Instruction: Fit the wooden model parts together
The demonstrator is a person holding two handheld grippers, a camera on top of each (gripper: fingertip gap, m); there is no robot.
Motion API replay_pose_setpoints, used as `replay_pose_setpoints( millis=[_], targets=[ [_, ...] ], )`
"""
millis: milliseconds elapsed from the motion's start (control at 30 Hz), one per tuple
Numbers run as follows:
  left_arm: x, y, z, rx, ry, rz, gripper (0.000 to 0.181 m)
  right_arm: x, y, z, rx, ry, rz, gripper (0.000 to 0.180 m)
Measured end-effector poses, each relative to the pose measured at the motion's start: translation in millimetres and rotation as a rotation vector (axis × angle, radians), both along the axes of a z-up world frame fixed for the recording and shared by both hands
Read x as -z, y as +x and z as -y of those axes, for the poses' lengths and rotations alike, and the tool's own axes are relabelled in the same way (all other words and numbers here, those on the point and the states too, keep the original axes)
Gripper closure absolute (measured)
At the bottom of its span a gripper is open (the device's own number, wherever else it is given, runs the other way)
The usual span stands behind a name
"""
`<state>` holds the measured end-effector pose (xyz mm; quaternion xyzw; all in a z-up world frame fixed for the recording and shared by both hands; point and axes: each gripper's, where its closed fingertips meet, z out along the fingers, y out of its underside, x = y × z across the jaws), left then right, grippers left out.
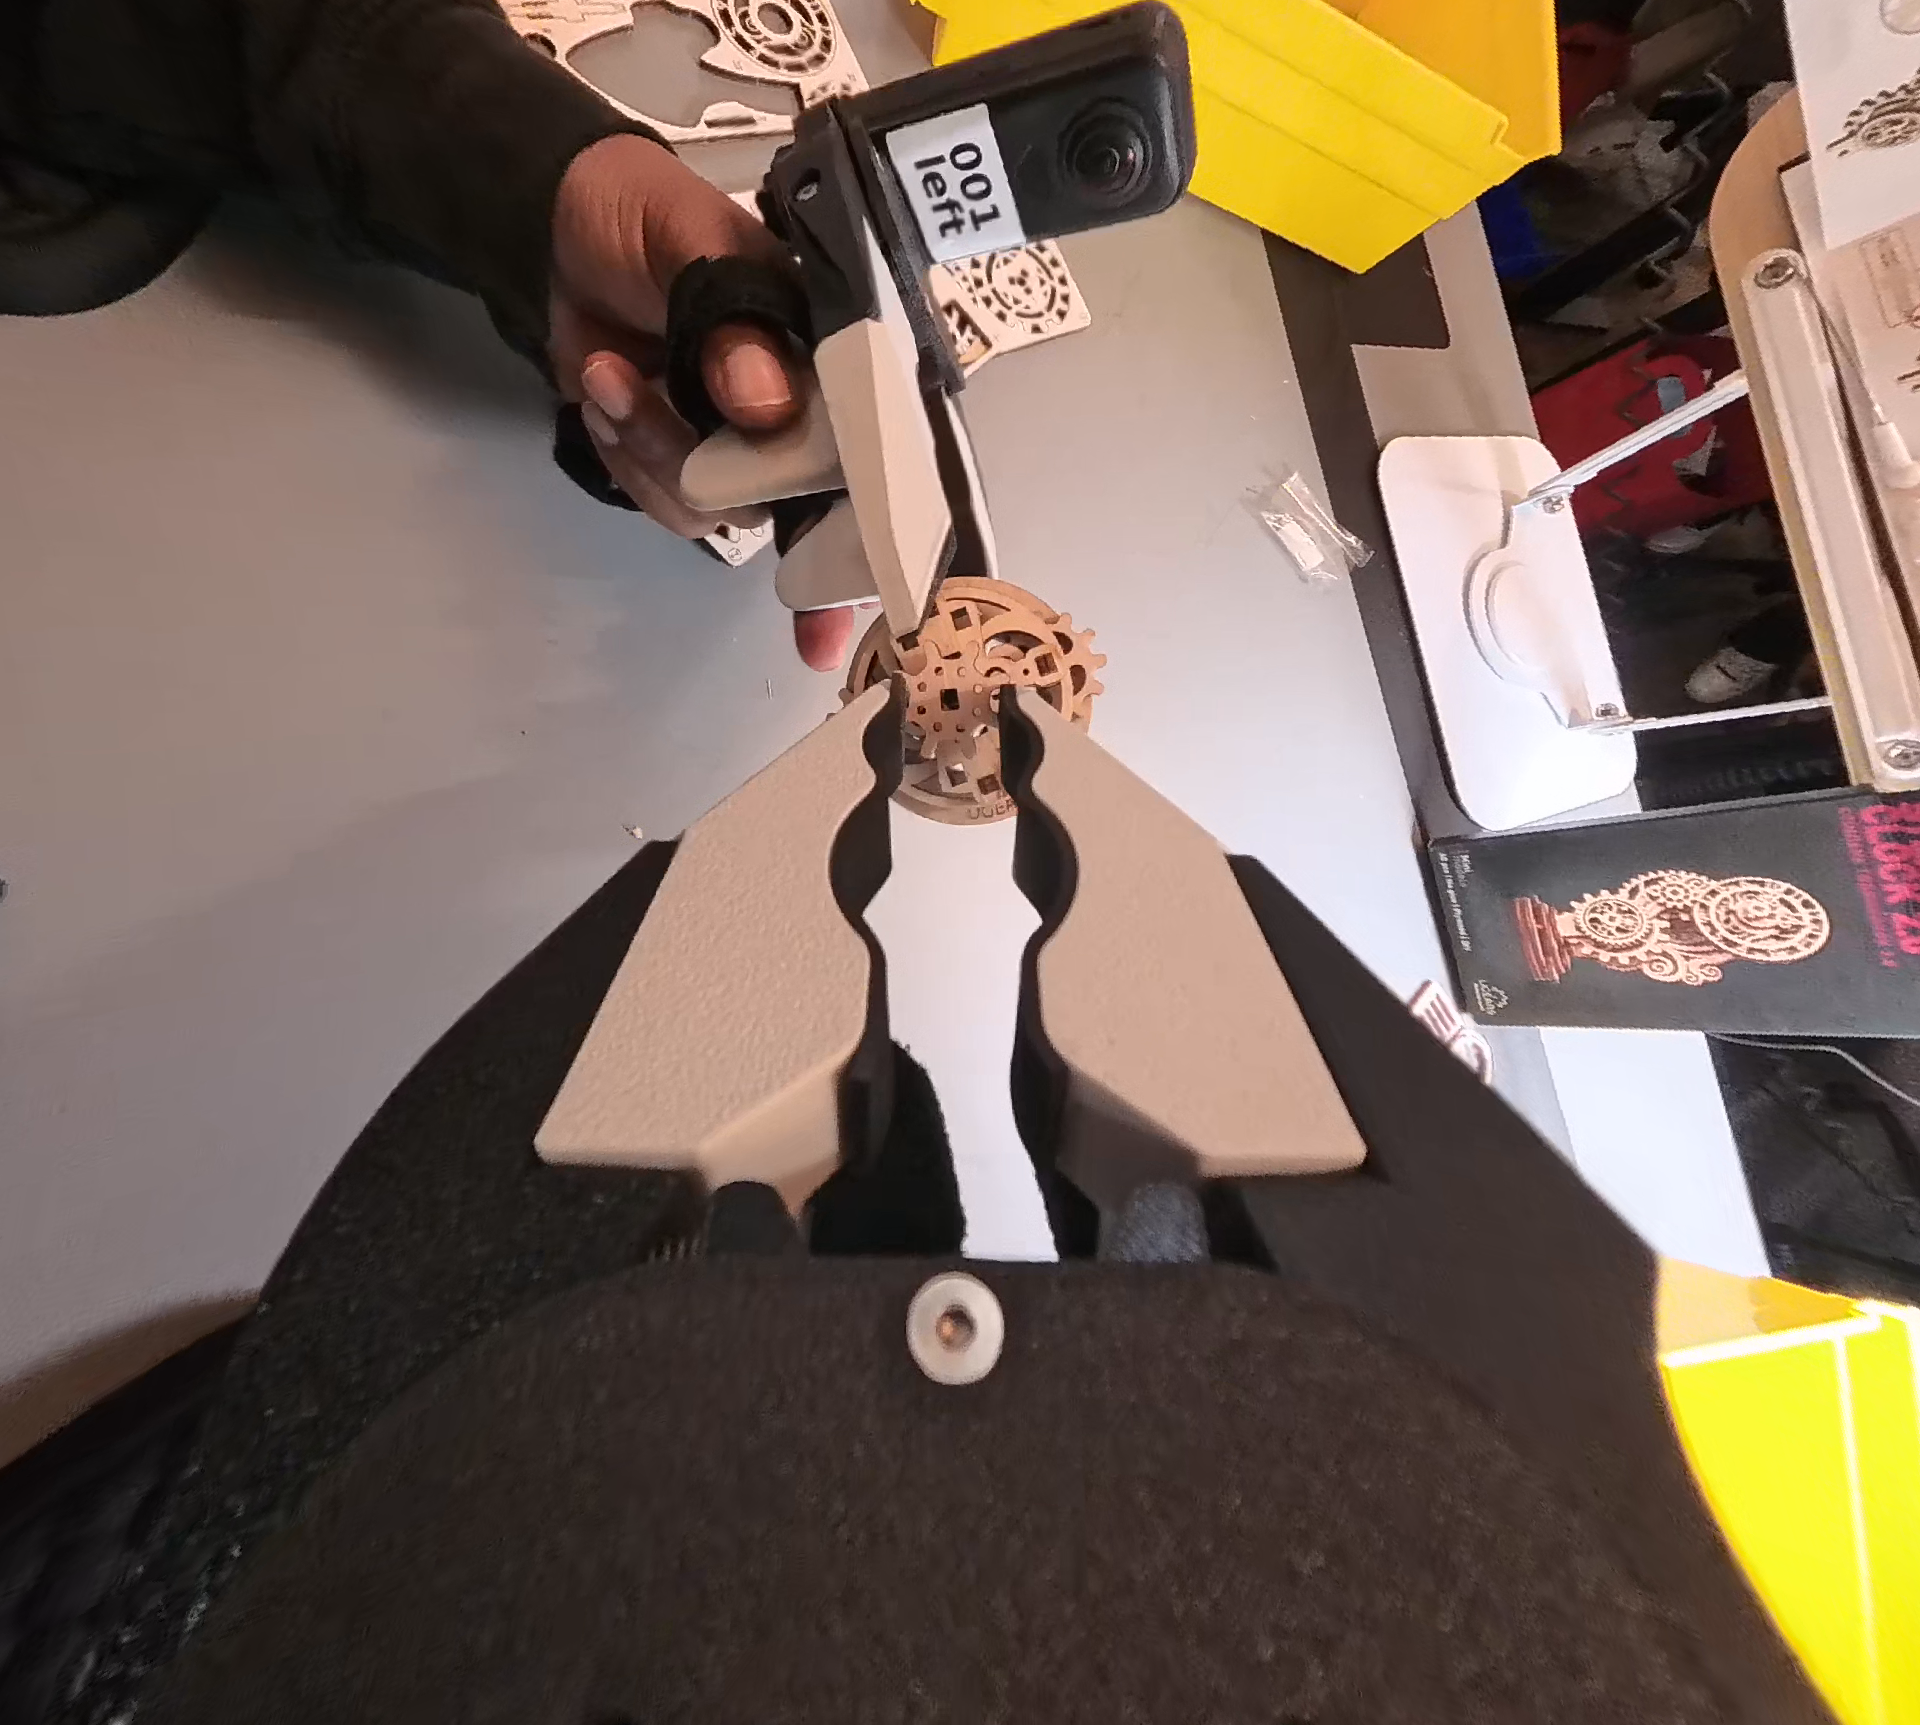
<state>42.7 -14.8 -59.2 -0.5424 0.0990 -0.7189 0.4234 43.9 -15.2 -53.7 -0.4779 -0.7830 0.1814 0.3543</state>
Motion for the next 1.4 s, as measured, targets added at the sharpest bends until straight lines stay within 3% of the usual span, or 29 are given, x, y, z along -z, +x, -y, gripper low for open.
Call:
replay_pose_setpoints(
  millis=[1400],
  targets=[
    [-2.3,-0.1,1.1,-0.009,0.007,0.012,0.161,-2.0,-1.0,-0.7,0.002,0.006,-0.001,0.164]
  ],
)
